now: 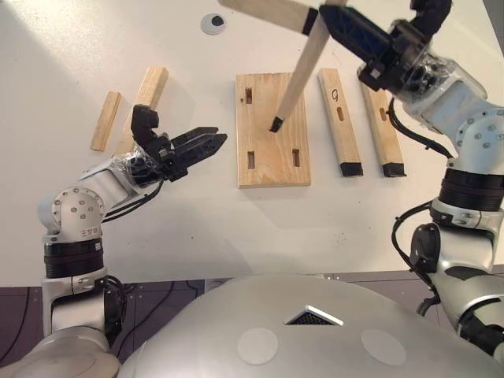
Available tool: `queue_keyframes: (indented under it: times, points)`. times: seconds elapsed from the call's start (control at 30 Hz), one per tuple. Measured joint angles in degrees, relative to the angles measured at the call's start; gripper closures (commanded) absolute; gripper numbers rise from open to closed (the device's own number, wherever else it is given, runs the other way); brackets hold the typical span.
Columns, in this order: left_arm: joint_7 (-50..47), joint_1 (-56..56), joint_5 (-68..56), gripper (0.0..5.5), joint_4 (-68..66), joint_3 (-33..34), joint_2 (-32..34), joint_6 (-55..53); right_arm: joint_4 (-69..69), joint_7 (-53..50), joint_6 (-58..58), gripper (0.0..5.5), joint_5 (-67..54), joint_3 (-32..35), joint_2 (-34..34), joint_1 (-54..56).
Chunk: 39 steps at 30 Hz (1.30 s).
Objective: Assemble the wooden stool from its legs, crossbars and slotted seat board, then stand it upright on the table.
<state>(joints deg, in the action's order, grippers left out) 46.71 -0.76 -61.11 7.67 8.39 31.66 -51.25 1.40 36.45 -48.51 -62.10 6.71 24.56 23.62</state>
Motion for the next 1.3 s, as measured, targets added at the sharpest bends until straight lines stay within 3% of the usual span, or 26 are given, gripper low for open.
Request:
queue_keyframes:
  times: [0.23, 0.53, 0.77, 1.03, 1.3]
  points:
    - [0.8, 0.0, 4.7, 1.29, -0.2, -0.9, -1.0, 2.8, -2.9, 8.4, 5.9, 3.45, 10.9, -2.9, 0.8, -4.0]
    - [1.5, 0.9, 6.0, 1.29, -1.3, -0.9, -1.4, 2.9, -3.6, 12.8, 8.0, 3.47, 15.4, -2.8, 0.8, -5.5]
    - [2.5, 0.7, 8.3, 1.29, -1.1, -1.4, -2.3, 3.6, -5.7, 24.0, 24.7, 3.47, 22.1, -7.6, 1.7, -9.1]
    - [3.7, 0.5, 11.9, 1.29, -0.6, -2.1, -2.3, 4.9, -6.0, 34.4, 28.7, 3.47, 22.9, -9.1, 14.2, -10.9]
    - [3.3, 0.1, 15.6, 1.29, -0.7, -2.9, -2.5, 7.6, -7.7, 40.0, 30.9, 3.47, 26.1, -12.1, 19.1, -7.5]
